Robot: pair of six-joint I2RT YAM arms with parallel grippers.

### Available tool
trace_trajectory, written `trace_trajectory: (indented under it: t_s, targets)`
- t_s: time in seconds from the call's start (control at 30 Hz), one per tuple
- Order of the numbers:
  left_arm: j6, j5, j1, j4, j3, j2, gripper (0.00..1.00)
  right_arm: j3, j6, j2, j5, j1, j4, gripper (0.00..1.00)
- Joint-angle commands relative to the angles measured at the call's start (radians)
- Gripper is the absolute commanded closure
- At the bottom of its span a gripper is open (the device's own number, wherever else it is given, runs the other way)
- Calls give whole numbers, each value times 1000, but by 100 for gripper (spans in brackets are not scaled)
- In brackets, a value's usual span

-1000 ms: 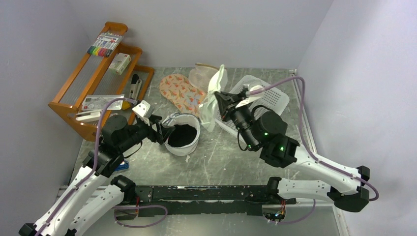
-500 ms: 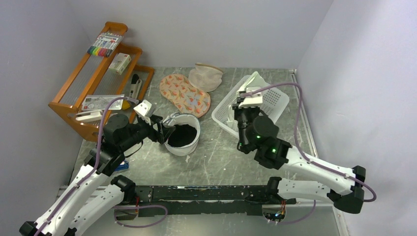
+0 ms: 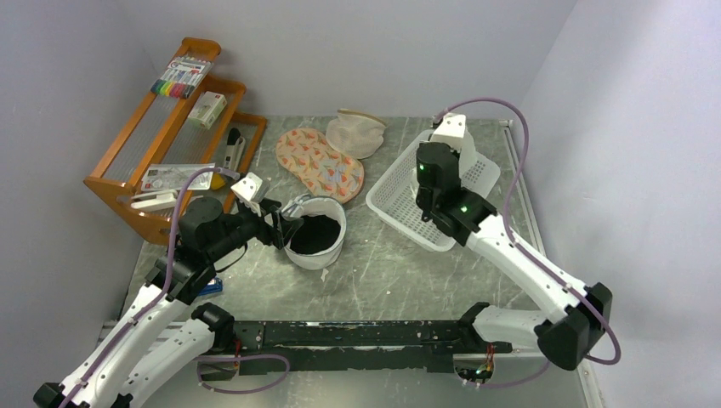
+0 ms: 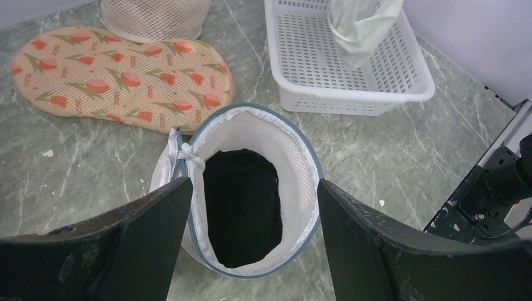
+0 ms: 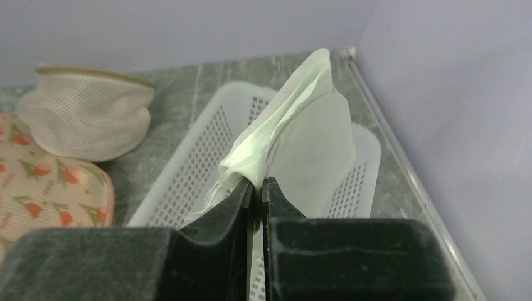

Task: Unzip the laundry bag and remove the bra

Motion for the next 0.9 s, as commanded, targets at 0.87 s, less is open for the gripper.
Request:
trace_trajectory:
  t_s: [0.87]
  targets:
    - [13,21,-2,35,1,8,16,240,219,614,-307,-315,-182,61]
